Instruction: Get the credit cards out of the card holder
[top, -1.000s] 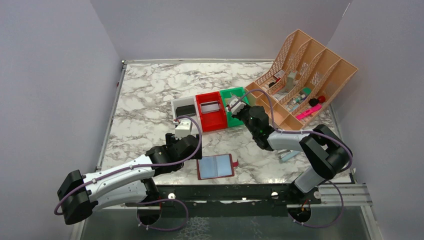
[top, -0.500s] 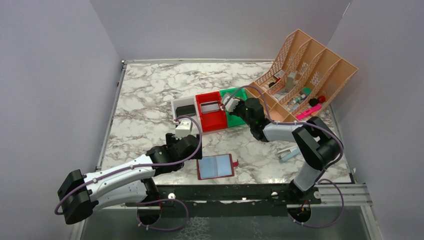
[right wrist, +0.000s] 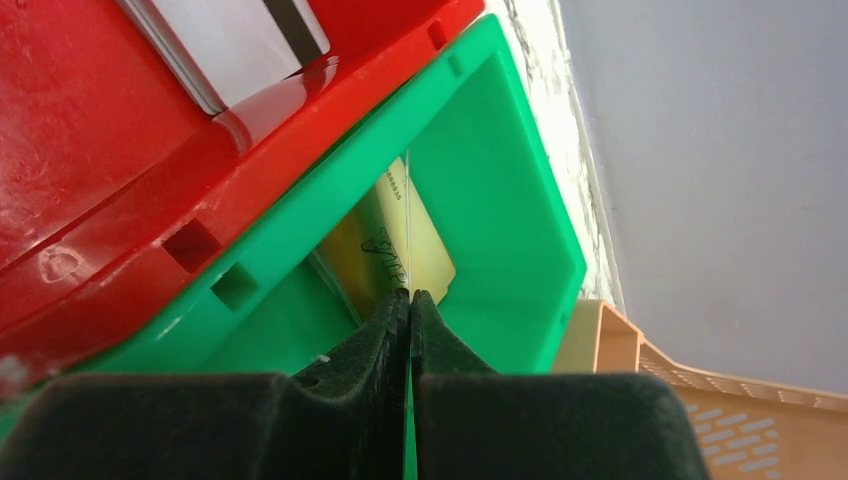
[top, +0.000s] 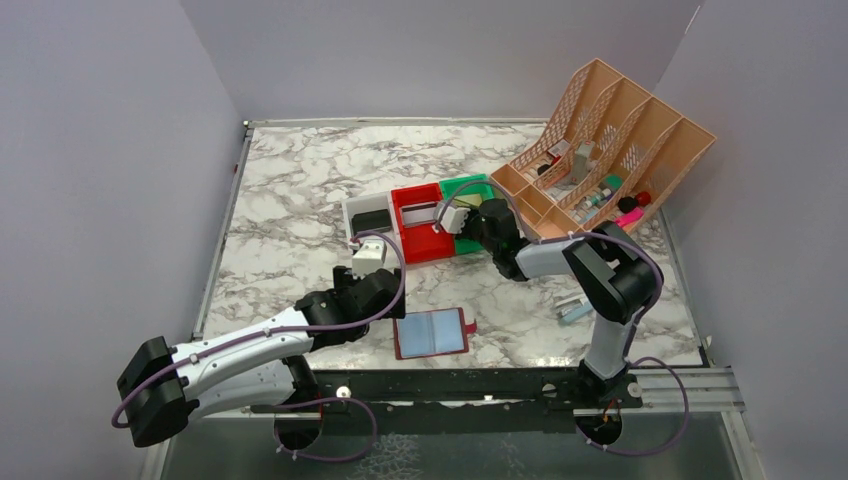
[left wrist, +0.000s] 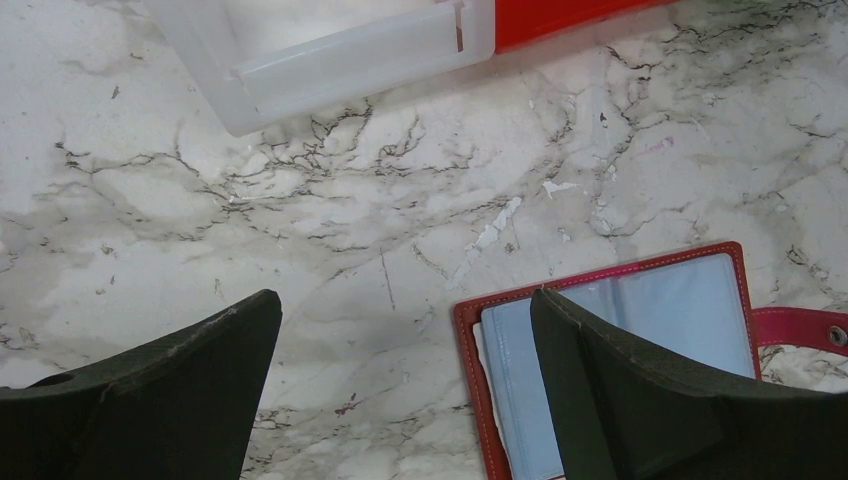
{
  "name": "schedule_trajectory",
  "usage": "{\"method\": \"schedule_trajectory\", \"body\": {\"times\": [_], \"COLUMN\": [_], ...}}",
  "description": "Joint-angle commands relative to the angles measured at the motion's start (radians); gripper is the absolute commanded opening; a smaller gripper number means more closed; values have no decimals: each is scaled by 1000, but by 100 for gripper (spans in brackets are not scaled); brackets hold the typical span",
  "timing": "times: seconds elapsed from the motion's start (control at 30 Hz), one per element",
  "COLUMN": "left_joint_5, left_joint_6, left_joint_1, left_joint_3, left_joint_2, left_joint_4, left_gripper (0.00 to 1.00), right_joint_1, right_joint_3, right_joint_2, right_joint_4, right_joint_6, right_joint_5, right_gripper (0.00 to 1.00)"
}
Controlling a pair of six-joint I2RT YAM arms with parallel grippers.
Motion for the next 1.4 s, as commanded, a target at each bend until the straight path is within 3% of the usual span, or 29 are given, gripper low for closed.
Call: {"method": "schedule_trajectory", "body": {"times": [0.0, 0.13, 0.23, 0.43, 0.47, 0.5, 0.53, 0.9, 1.03, 1.1, 1.17, 1.3, 1.37], "left_joint_5": [17, 20, 22, 27, 30, 34, 38, 98, 129, 151, 168, 187, 183], "left_joint_6": [14, 14, 14, 16, 16, 17, 17, 14, 6, 4, -1, -15, -26], "left_joint_1": [6, 6, 7, 8, 8, 8, 9, 10, 10, 12, 12, 12, 12], "left_joint_3": [1, 1, 1, 4, 5, 7, 8, 21, 26, 28, 27, 14, 7], "left_joint_2": [5, 3, -1, 0, 1, 2, 3, 14, 17, 16, 14, 0, -14], "left_joint_4": [20, 20, 20, 20, 20, 20, 21, 21, 22, 24, 26, 37, 38], "left_gripper": [99, 99, 99, 99, 99, 99, 99, 99, 99, 99, 99, 97, 96], "right_joint_1": [-10, -17, -20, -31, -31, -32, -32, -33, -33, -33, -33, -33, -28], "right_joint_3": [35, 38, 31, 27, 28, 30, 32, 39, 12, 6, 28, 147, 91], "right_joint_2": [36, 39, 30, 1, -1, -3, -8, -119, -242, -319, -392, -453, -486], "right_joint_4": [13, -18, -35, -62, -61, -61, -61, -47, -72, -142, -286, -759, -769], "right_joint_6": [-72, -77, -77, -60, -59, -55, -48, 141, 308, 466, 692, 1152, 1277], "right_joint_5": [-8, -27, -33, -43, -38, -32, -21, 25, 4, -12, -32, -167, -297], "right_gripper": [9, 13, 25, 27, 32, 46, 52, 57, 58, 58, 59, 63, 63]}}
